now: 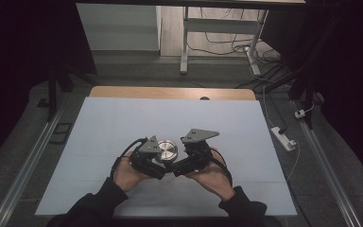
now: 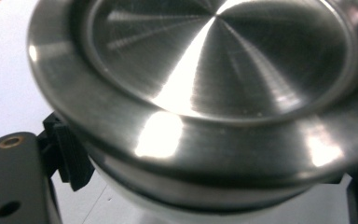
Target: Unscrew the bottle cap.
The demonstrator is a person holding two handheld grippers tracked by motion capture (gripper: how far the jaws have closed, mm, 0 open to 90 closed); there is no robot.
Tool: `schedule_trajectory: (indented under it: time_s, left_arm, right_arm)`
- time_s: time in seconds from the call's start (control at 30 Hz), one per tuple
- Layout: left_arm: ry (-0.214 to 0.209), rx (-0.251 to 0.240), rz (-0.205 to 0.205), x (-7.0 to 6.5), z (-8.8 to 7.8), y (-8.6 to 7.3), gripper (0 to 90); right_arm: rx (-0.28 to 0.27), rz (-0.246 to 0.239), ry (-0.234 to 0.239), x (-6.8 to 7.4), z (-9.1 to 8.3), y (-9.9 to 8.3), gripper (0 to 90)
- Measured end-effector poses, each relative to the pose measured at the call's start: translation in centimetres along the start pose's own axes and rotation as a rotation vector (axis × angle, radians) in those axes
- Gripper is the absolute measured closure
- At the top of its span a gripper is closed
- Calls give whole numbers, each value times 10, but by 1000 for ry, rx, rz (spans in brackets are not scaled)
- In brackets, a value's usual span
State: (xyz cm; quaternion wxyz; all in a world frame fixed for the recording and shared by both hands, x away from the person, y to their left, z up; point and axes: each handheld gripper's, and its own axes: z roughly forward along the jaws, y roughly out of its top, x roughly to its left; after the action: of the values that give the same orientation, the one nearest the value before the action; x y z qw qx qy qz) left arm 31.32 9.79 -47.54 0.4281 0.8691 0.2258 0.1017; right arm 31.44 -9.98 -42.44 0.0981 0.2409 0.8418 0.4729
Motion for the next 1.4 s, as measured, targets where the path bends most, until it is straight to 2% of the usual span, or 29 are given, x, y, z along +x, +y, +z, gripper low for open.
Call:
schedule_trajectory:
  time_s: [0.23,0.37,0.47,0.57,0.63,0.73,0.93,1.0,1.03,1.07,1.13,1.23,1.27,1.3,1.33,1.37,1.4]
  left_arm:
    - [-11,1,2,-1,1,1,148]
    - [-18,-6,-4,0,0,1,149]
    - [-24,-3,-4,0,0,0,149]
    - [-47,-5,4,1,0,0,149]
    - [-66,-2,25,1,-1,0,149]
    - [-119,-3,68,1,-3,1,149]
    - [-242,-5,163,-2,-8,2,149]
    - [-265,-13,173,-3,-7,2,149]
    - [-262,-13,171,-3,-7,2,149]
    - [-248,-15,162,-3,-7,2,149]
    - [-193,-16,118,0,-8,2,148]
    - [-81,-9,34,6,-9,1,148]
    - [-49,-3,19,7,-9,0,148]
    - [-29,-7,-7,8,-9,-1,148]
    - [-29,-7,-7,8,-9,-1,148]
    - [6,-7,-31,9,-8,-2,149]
    - [16,-2,-33,8,-8,-1,149]
  right_arm:
    - [9,-32,11,2,16,5,80]
    - [10,-56,35,3,20,6,180]
    - [9,-76,40,4,20,5,184]
    - [6,-63,74,0,19,5,185]
    - [7,-73,108,-2,18,4,186]
    - [13,-106,178,-6,15,4,186]
    - [7,-190,372,-15,9,3,185]
    - [-5,-216,428,-17,7,1,183]
    - [-9,-216,447,-18,7,1,179]
    - [-5,-215,443,-18,6,1,152]
    - [-4,-190,369,-17,3,4,51]
    - [-27,-120,238,-18,-5,10,32]
    - [-33,-93,204,-18,-7,11,33]
    - [-36,-69,164,-17,-7,11,37]
    - [-37,-51,131,-15,-7,11,42]
    - [-35,-51,104,-12,-5,11,48]
    - [-28,-53,78,-9,-3,11,52]
